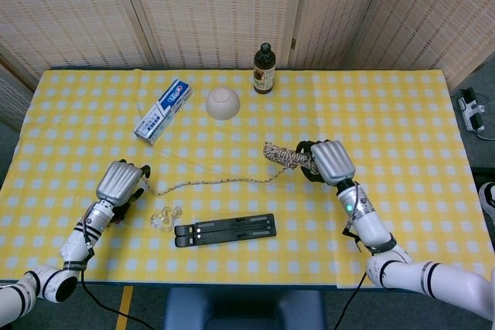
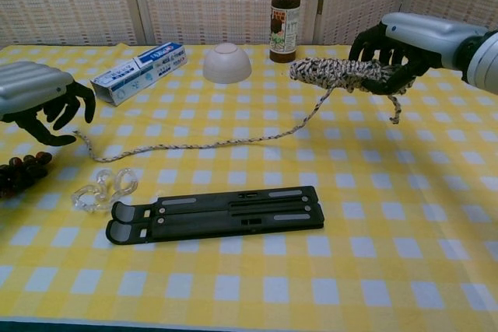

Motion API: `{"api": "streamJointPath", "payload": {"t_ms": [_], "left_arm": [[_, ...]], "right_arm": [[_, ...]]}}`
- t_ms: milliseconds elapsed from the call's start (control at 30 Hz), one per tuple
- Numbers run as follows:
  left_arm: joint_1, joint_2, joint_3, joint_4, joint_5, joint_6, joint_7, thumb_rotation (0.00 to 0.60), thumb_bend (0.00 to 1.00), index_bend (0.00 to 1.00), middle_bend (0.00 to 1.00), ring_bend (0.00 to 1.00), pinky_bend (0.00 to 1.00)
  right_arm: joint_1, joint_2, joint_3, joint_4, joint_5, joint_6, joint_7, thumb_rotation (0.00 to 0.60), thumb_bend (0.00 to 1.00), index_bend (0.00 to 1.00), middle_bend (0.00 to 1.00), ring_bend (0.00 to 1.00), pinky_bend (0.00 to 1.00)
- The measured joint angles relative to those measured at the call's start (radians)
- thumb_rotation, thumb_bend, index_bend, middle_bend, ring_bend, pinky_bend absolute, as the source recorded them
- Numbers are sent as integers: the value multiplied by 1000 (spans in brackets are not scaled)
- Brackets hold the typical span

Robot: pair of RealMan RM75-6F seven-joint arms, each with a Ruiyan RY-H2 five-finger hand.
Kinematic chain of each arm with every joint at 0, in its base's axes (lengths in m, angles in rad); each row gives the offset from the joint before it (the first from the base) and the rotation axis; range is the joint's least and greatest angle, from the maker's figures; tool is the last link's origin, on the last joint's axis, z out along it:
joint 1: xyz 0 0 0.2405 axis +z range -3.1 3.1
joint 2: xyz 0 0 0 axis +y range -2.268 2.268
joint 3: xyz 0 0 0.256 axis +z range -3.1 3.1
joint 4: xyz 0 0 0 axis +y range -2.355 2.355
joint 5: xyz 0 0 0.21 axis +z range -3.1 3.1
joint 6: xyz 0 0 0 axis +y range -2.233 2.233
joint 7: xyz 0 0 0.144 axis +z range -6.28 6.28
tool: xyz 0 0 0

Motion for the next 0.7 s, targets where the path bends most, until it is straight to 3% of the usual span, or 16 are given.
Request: {"api": "streamJointPath", "payload": {"t_ms": [300, 700], "left_arm": [[-19, -53, 36, 57, -13, -28, -11, 600, 344, 502, 765, 670, 546], [-42, -87, 46, 103, -67, -75, -3, 600, 405, 523, 770, 673, 546]], "right_arm": [[4, -12, -6, 13, 5, -12, 0, 600, 706, 723, 570, 616, 480], [3, -15, -9, 23, 17, -19, 0, 600, 706, 725, 571, 617, 480]]}}
